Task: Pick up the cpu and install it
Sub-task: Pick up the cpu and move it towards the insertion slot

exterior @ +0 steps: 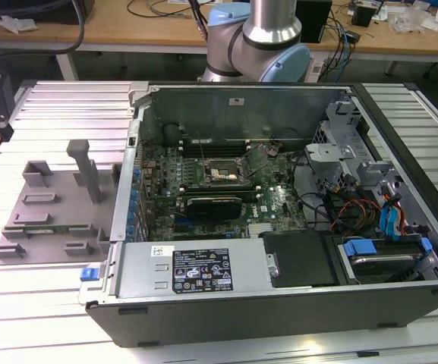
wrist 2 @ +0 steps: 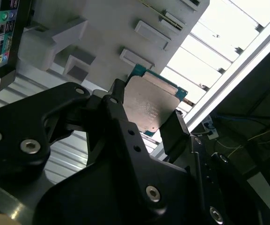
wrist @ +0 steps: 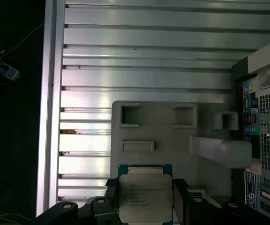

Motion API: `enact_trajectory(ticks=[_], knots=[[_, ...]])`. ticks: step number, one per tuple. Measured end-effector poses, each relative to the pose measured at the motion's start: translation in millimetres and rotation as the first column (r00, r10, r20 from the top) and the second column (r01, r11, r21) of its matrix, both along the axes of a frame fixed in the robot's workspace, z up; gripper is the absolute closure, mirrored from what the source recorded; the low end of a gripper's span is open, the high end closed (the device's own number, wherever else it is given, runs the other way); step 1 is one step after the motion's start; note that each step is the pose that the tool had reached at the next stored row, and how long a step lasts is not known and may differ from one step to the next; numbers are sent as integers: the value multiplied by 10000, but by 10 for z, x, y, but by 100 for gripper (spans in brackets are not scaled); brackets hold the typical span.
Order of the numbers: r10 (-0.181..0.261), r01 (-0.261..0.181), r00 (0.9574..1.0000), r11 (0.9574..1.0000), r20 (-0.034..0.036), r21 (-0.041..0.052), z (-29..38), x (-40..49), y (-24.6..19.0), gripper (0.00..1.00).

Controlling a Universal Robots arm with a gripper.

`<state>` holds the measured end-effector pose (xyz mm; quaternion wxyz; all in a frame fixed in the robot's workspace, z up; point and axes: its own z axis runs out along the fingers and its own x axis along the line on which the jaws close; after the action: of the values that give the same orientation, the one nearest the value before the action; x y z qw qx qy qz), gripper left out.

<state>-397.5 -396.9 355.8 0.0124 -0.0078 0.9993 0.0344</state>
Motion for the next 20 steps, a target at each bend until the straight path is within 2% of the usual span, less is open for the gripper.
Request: enact_trajectory(ticks=[7,15,20], knots=[[1,-1,10000,10000,0,0,57,0,0,45],[0,0,10000,10000,-1,0,181,0,4,45],[0,0,10000,10000,0,0,373,0,10,45]])
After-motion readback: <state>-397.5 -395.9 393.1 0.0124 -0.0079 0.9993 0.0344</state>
